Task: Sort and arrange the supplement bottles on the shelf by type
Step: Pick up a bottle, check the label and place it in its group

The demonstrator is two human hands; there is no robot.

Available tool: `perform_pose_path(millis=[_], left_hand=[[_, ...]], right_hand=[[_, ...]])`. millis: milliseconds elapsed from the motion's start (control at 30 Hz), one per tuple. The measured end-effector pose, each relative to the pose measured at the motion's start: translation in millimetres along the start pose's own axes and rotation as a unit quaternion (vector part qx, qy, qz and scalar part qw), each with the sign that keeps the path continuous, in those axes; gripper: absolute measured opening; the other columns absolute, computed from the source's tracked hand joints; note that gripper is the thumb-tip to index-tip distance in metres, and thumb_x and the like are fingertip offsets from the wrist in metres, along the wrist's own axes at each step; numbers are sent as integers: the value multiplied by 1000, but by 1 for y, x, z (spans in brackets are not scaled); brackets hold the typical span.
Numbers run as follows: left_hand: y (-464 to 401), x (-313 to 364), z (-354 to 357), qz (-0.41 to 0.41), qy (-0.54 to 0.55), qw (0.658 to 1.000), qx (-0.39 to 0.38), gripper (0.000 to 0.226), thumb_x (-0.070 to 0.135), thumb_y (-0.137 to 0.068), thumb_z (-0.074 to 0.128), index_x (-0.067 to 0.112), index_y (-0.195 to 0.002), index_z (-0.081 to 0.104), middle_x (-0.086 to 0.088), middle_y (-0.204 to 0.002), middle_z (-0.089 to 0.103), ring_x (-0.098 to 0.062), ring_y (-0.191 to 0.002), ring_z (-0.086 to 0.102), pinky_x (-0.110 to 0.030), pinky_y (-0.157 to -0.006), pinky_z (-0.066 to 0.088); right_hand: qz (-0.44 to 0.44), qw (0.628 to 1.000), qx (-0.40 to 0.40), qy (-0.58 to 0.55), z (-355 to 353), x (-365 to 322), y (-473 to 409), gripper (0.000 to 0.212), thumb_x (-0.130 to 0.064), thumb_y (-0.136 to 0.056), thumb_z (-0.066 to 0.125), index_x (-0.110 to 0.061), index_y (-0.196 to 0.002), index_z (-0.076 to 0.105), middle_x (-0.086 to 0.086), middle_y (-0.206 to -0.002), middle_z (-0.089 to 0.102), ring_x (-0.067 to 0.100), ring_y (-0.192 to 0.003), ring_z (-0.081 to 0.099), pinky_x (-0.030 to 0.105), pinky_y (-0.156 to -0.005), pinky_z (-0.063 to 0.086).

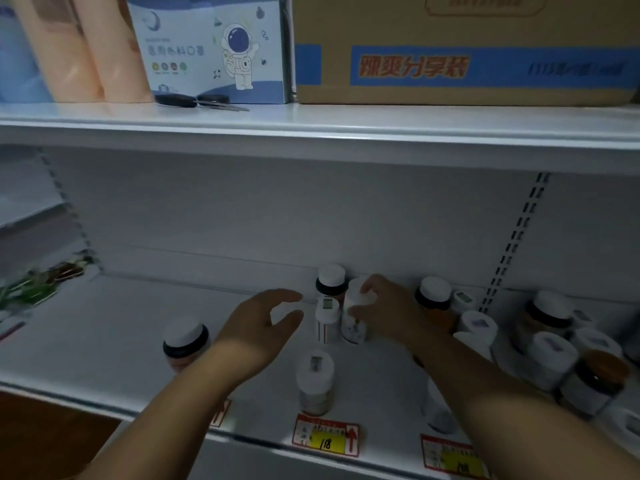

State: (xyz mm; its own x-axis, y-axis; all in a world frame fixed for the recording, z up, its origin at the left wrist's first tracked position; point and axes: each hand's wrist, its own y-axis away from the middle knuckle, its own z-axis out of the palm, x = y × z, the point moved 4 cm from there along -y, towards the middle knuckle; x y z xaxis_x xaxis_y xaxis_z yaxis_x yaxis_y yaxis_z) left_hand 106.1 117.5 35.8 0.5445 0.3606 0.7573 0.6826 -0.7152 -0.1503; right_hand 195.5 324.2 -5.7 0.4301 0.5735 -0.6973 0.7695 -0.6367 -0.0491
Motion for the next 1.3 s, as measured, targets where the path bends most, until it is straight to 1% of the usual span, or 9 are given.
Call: perform_pose_path(millis=[133, 200, 367, 433, 533, 700, 867, 1000, 1300], left_hand=[[4, 18, -4, 124, 34, 991, 46, 20, 18, -88, 59, 30, -104, 62, 26, -100, 55, 20, -78, 52, 5, -68, 34], [10, 25, 4, 131, 124, 983, 19, 21, 16, -87, 61, 36, -93, 62, 30, -96, 57, 26, -85, 50, 6, -67, 35], [25, 17, 36, 25, 349, 910, -223, 22, 31, -82, 66, 42, -101, 63, 16, -108, 69, -4, -101, 65, -18, -82, 53], [37, 12, 47, 30, 383, 883, -268, 37, 36, -73, 74, 38, -109, 62, 13, -111, 70, -8, -105, 64, -26, -86, 53], [46, 8, 59, 54, 383, 891, -238, 45, 31, -64, 82, 35, -106, 63, 12, -107, 71, -7, -101, 65, -22, -79, 54], [54, 17, 78, 65, 412, 878, -233, 36, 31, -59, 73, 36, -94, 68, 14, -99, 73, -4, -94, 67, -13, -70, 52], [59, 43, 100, 68, 398, 884, -234, 38, 31, -58, 75, 34, -96, 69, 11, -100, 73, -7, -95, 68, -17, -71, 53], [62, 73, 126, 58, 383, 892, -234, 46, 27, -58, 82, 30, -101, 66, 9, -100, 74, -9, -96, 68, -25, -79, 52], [70, 168, 184, 78, 321, 913, -237, 40, -1, -79, 65, 31, -102, 59, 10, -98, 72, -4, -90, 68, -12, -69, 52]], right_hand=[[33, 960, 12, -277, -30, -14, 32, 15, -12, -77, 70, -22, -86, 64, -2, -90, 65, 14, -85, 61, 13, -60, 46], [48, 913, -8, -405, -34, -19, 54, 17, -3, -82, 61, -15, -93, 67, 6, -95, 68, 22, -92, 64, 23, -69, 52], [48, 864, 0, -501, -32, -33, 101, 38, 2, -78, 55, 2, -115, 57, 19, -107, 60, 33, -101, 55, 41, -82, 44], [44, 857, 11, -513, -30, -37, 116, 40, 0, -68, 61, -1, -108, 61, 16, -96, 63, 29, -91, 59, 38, -77, 46], [46, 861, 40, -506, -25, -39, 136, 33, 2, -67, 59, -5, -98, 65, 12, -88, 65, 24, -83, 61, 34, -73, 48], [64, 864, 91, -491, -32, -27, 161, 35, 5, -84, 47, 3, -118, 57, 20, -108, 60, 32, -100, 56, 39, -87, 45], [59, 895, 97, -432, -57, -10, 179, 27, -8, -89, 54, -13, -113, 63, 12, -116, 65, 25, -108, 62, 39, -95, 50], [48, 906, 99, -408, -89, 16, 190, 20, -14, -88, 58, -25, -102, 66, 2, -108, 69, 18, -102, 65, 34, -87, 55], [17, 907, 128, -402, -178, 80, 210, 20, -12, -82, 65, -25, -99, 64, 2, -105, 67, 19, -97, 66, 36, -84, 56]])
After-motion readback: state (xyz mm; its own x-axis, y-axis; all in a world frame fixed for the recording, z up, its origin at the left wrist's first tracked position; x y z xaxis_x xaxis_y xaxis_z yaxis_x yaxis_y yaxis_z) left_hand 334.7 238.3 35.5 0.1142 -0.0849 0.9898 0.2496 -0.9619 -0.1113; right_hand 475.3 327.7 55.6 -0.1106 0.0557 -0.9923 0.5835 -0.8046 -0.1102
